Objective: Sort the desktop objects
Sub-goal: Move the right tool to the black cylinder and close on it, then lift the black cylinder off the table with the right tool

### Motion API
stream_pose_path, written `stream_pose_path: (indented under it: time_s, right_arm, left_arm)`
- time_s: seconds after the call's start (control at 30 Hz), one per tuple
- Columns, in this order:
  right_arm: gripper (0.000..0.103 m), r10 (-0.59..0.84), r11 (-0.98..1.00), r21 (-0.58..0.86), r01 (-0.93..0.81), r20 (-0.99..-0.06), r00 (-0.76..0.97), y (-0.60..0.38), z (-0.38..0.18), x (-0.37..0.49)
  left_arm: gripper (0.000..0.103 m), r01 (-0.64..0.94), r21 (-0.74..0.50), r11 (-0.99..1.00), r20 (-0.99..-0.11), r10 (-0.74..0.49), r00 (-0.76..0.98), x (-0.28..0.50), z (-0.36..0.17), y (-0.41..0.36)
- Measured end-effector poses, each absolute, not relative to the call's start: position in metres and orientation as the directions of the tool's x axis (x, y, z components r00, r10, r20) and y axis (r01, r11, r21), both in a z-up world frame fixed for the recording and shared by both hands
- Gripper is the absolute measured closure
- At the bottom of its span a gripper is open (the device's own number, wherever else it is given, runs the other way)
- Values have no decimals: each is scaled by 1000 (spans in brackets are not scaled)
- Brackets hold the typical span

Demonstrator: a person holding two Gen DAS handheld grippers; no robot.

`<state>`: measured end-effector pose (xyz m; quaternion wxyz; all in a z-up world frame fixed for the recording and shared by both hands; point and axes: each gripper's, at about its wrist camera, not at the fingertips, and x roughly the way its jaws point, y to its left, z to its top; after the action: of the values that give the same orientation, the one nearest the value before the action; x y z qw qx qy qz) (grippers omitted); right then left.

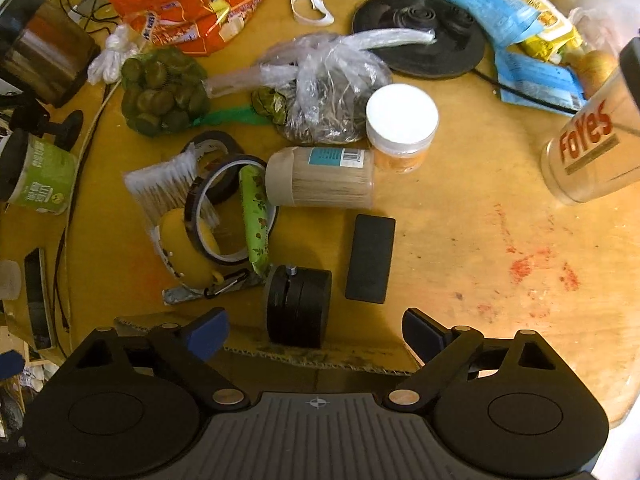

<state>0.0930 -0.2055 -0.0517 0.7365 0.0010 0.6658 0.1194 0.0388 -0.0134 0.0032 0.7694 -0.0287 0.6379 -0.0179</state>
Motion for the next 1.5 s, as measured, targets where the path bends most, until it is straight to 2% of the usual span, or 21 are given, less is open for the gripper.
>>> stream_pose_path:
  time_s: [0.3,0.4,0.43,0.47,0.53,1.5]
  right_arm:
    - [17,182,973,174,-155,-982,43,-194,-72,101]
    - [23,167,974,161,-160,-986,28,-189,-81,103]
    - [29,160,975,155,-160,-987,21,-188,-85,103]
    - [44,157,975,153,-158,-988,11,-187,-88,104]
    - [57,186,973,186,-133,-982,-13,-189,-93,105]
    - [61,220,969,213,-123,-975,41,-199,-72,99]
  left_arm:
    - [0,-25,-69,997,-981,-63,181,38,2,-9]
    - [0,-26,-70,997,-981,-64,182,38,2,-8]
    - [0,-26,-70,997,-981,-64,181,38,2,-8]
    - [0,-27,-70,997,-981,-64,181,38,2,-8]
    - [0,-27,-70,997,-981,-64,180,37,2,-8]
    - [0,-21,-129,991,-966,-121,228,50,4,-6]
